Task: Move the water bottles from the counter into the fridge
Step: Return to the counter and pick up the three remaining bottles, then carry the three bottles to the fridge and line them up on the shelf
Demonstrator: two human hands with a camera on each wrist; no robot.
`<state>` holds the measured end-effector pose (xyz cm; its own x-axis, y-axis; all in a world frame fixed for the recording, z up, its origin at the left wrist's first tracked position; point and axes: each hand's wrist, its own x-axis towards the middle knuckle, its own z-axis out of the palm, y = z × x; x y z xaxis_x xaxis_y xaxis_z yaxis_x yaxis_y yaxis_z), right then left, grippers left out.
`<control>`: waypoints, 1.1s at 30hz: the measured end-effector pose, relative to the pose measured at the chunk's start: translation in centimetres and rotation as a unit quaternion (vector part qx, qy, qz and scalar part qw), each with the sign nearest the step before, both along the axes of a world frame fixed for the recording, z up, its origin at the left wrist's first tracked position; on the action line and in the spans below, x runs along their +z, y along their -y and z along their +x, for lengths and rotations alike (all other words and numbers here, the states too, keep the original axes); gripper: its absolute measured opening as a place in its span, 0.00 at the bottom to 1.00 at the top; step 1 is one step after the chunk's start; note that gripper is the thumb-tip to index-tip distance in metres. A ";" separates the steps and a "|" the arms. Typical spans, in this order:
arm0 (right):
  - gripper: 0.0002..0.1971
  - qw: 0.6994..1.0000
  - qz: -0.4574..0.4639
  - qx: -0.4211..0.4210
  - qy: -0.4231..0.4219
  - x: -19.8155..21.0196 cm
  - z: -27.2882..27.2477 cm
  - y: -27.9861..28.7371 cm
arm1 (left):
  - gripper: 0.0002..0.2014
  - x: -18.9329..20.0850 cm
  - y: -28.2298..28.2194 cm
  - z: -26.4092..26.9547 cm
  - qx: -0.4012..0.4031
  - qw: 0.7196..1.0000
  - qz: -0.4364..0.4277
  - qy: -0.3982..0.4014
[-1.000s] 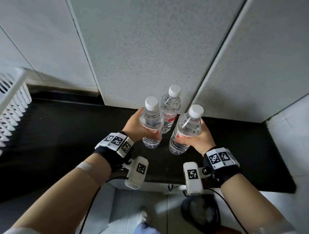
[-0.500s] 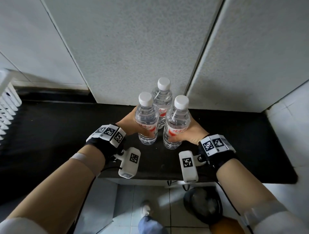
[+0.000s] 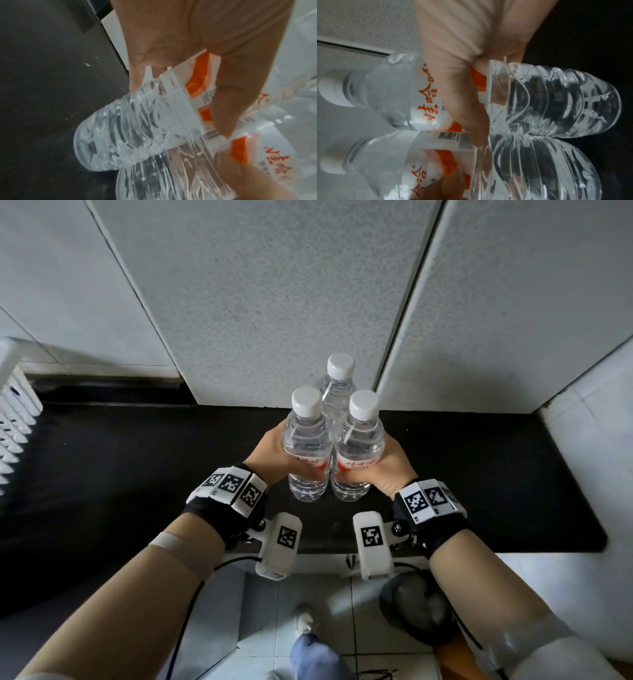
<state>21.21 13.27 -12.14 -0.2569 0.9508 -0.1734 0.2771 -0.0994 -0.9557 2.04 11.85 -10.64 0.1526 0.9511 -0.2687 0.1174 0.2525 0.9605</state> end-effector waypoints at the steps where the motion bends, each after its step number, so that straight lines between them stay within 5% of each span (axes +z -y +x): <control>1: 0.32 1.000 0.003 -0.009 -0.002 0.1 0.1 0.9 | 0.34 0.2 0.6 0.1 -0.011 1.000 0.003 0.001; 10: 0.30 0.989 0.054 -0.135 -0.004 3.6 2.2 13.5 | 0.32 4.4 9.0 2.4 -0.143 0.987 0.070 0.034; 17: 0.35 0.938 0.093 -0.333 -0.018 7.5 7.5 30.3 | 0.35 7.6 18.6 10.2 -0.328 0.937 0.104 0.067; 24: 0.40 0.836 0.121 -0.531 0.057 11.5 13.9 50.5 | 0.32 10.0 32.5 22.8 -0.502 0.850 0.119 0.106; 26: 0.44 0.800 0.125 -0.580 0.089 12.5 15.2 57.4 | 0.32 10.8 38.2 26.3 -0.557 0.812 0.119 0.128; 29: 0.40 0.729 0.136 -0.660 0.117 13.7 16.1 68.6 | 0.39 12.1 48.1 30.9 -0.634 0.748 0.117 0.155; 33: 0.36 0.638 0.100 -0.748 0.154 15.6 16.0 84.2 | 0.36 13.5 63.1 36.2 -0.734 0.640 0.124 0.191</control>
<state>37.22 -70.88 3.48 0.9807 0.1035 0.1660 0.1924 -0.3568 -0.9141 38.29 -51.25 2.82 0.9398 -0.2860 0.1871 -0.2026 -0.0256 0.9789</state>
